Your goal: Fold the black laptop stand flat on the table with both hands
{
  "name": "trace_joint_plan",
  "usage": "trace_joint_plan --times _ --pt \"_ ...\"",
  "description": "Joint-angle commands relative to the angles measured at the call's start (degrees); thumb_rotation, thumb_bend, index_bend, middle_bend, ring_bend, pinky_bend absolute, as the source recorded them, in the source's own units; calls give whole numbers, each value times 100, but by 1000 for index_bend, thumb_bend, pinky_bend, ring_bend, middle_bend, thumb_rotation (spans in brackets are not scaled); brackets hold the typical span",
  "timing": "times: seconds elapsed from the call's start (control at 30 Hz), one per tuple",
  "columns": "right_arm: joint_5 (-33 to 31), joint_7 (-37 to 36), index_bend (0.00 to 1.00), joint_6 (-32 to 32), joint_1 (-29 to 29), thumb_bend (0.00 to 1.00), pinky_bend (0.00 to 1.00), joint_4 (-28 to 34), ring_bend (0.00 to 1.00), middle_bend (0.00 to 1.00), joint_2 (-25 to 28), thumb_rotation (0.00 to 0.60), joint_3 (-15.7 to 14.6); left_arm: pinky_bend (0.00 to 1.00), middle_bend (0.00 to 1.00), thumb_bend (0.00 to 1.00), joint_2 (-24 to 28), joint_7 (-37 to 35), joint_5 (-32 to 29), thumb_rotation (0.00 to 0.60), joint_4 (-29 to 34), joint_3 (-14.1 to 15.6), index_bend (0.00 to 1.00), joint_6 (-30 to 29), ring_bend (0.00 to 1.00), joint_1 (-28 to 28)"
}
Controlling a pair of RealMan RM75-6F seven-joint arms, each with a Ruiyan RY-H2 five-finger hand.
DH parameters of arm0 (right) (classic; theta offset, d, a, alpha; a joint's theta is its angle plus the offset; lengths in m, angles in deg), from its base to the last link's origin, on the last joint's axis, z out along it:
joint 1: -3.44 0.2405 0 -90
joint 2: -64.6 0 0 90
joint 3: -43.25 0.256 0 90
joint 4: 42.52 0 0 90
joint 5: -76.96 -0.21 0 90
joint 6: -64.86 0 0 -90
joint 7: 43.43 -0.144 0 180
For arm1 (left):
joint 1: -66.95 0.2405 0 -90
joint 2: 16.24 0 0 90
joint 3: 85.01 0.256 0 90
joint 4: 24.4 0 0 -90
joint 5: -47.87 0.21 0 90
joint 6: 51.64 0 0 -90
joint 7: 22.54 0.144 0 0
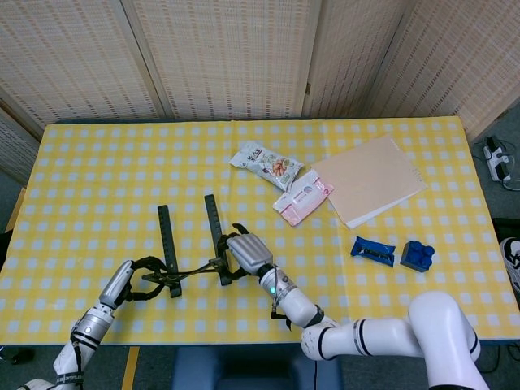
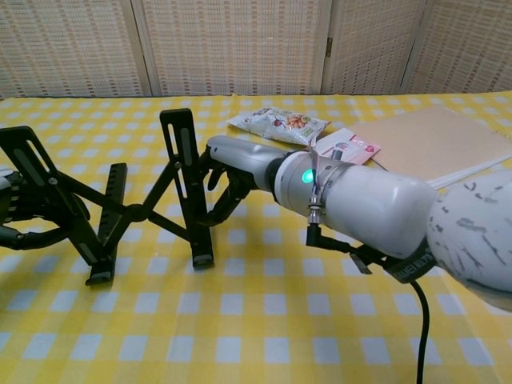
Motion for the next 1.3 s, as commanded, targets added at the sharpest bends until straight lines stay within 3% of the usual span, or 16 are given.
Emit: trace_joint_plan --times 0.03,0.13,0.2,0.37,0.5,0.67,0.83,1.0,1.17,1.3 --pt "26 -20 640 6 -33 430 20 35 267 317 15 600 22 323 454 384 19 -16 21 600 -6 -2 599 17 336 -24" --pt "6 -28 519 31 -58 431 20 53 264 302 8 600 69 282 431 383 67 -8 35 600 6 -28 534 58 279 -79" --pt "-20 -42 367 57 -68 430 20 58 254 280 -11 600 120 244 380 382 108 13 34 600 21 -46 485 96 220 -118" --pt "-198 16 129 154 -66 430 17 41 221 213 -86 600 254 109 199 379 297 92 26 600 151 -83 306 208 31 -221" --pt "-281 64 6 305 -53 430 10 -55 177 123 -214 600 376 58 135 379 409 140 -35 600 242 -151 242 246 0 -274" --pt "-404 209 0 567 18 430 0 -299 75 5 -393 600 617 41 100 379 499 190 -271 600 272 -364 214 269 0 -330" --pt "-536 412 0 819 100 430 0 -523 19 0 -490 600 888 41 94 379 661 227 -473 600 282 -572 211 283 0 -378" --pt "-412 422 0 921 51 430 0 -472 17 0 -407 600 924 39 94 378 765 258 -538 600 280 -641 212 256 0 -372" --pt "323 714 0 1021 -205 430 0 36 16 0 209 600 392 45 94 379 843 693 -608 600 -23 -663 239 356 0 -438" --pt "907 1170 0 965 -280 430 0 356 25 0 724 600 -94 69 105 382 688 1545 -644 600 -518 -674 270 460 0 -597"
